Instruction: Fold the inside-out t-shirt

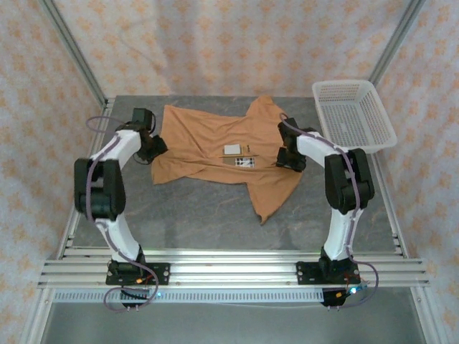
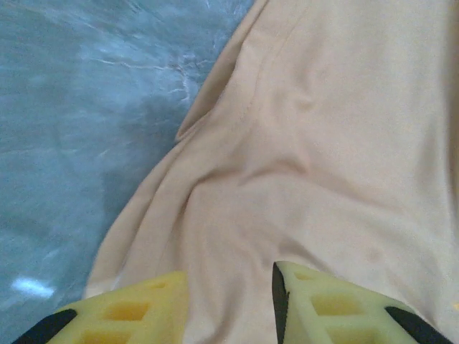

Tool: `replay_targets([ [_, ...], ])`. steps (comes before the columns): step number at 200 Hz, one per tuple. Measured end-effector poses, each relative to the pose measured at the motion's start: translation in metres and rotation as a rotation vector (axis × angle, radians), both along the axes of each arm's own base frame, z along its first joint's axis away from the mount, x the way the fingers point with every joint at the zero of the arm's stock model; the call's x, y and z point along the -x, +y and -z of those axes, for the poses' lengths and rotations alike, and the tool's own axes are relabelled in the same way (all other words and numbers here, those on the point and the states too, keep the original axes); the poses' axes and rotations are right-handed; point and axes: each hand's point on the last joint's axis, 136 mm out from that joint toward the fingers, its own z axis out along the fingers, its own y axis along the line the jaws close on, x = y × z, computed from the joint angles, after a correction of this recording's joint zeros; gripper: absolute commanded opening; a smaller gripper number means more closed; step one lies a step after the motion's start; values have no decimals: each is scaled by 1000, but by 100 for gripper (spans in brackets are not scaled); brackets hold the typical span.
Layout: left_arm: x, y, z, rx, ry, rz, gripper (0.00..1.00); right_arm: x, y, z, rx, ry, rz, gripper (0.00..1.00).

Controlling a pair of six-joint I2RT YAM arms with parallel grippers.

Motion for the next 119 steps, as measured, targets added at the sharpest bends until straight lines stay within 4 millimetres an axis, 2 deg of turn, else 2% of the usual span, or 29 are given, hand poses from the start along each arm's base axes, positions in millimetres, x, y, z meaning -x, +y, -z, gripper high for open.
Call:
replay_targets([
  [15,22,1,-27,-11,-61,-6,31,8,8,-19,-26,-36,-22,49],
  [30,43,-1,-37,-9,-89,-6,31,28,22,-41,-63,-79,-56,47],
  [42,60,-2,-27,-5,-66,-4,32,47,33,-56,-102,-107,-84,47],
  [54,76,-3,-5,-3,-4,-4,32,65,43,-63,-142,-124,-103,47],
  [77,98,-3,31,-2,106,-6,34,90,47,-59,-178,-109,-102,47],
  [92,101,-2,38,-9,128,-8,35,98,47,-52,-186,-82,-94,47],
  [119,89,1,35,-26,80,-15,36,103,48,-47,-191,-66,-92,47],
])
